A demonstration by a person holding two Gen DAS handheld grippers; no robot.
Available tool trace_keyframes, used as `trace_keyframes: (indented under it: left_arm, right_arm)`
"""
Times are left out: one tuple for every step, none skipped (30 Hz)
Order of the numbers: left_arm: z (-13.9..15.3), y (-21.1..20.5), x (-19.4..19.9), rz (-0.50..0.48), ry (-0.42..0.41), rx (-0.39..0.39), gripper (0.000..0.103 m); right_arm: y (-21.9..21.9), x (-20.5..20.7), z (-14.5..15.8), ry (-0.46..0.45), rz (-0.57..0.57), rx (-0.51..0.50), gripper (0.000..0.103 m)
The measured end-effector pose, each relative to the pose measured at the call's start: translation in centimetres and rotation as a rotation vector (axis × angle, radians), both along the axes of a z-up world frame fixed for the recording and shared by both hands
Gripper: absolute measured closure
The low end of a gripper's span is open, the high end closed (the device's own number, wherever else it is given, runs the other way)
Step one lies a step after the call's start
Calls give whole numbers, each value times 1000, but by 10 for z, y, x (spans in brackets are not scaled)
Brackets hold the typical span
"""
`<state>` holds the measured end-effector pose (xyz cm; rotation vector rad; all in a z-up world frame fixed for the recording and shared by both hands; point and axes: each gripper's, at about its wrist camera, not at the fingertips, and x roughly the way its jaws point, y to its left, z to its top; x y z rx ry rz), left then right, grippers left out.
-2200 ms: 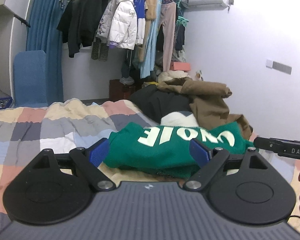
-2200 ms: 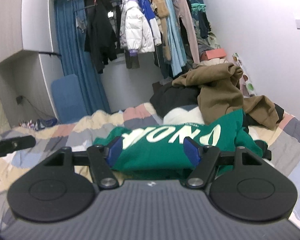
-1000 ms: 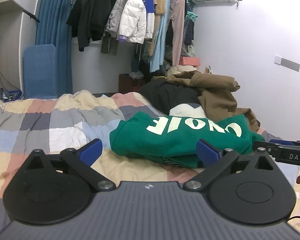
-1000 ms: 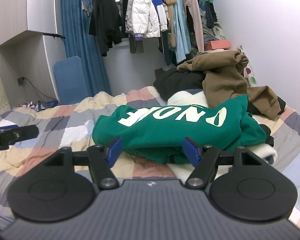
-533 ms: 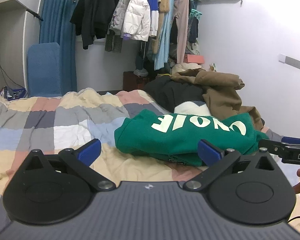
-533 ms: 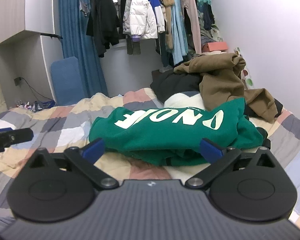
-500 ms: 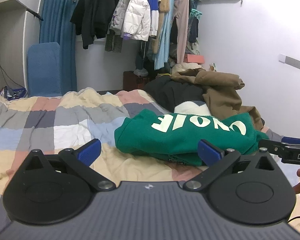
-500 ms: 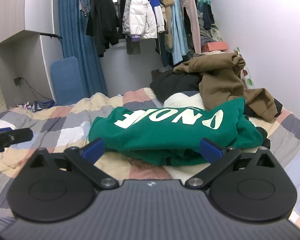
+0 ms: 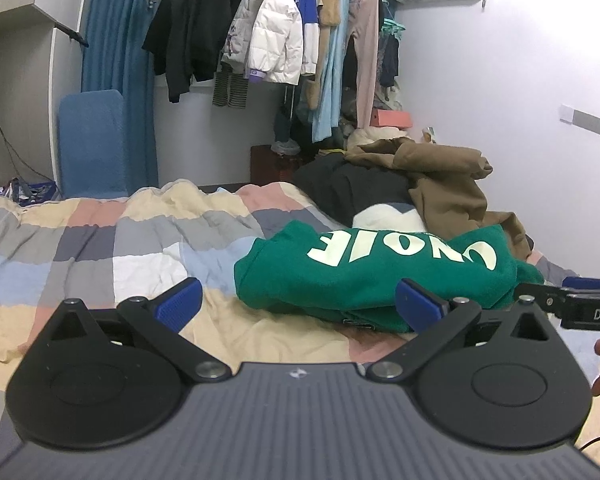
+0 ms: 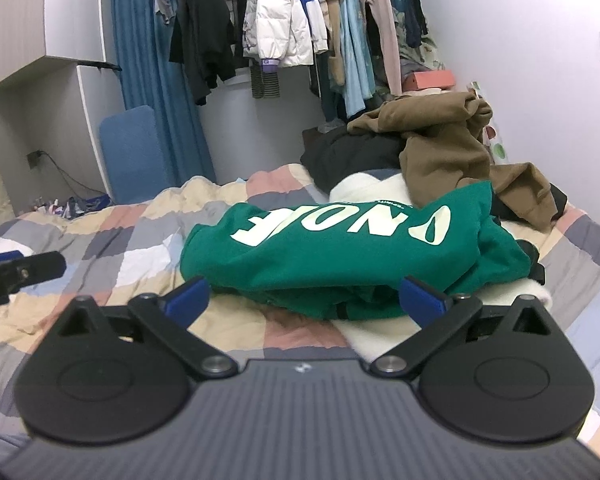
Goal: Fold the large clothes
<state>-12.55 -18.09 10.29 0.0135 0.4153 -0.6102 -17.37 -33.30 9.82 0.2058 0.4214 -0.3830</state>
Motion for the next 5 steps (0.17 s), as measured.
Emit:
trace_keyframes:
  left_arm:
    - [0, 0, 0, 4, 0, 1, 0]
    - [0, 0, 0, 7, 0, 3, 0]
    - [0, 0, 0, 9, -2, 6, 0]
    - [0, 1, -1, 11, -4, 10, 0]
    - [1, 0, -1, 14, -5, 12, 0]
  right_arm:
    - [1, 1, 0, -1, -1, -5, 0]
    - [1, 0, 1, -4, -1, -7, 0]
    - [1, -1, 2, -6, 0, -9, 0]
    - [1, 0, 2, -6, 0, -9, 0]
    - [0, 0, 2, -6, 0, -7, 0]
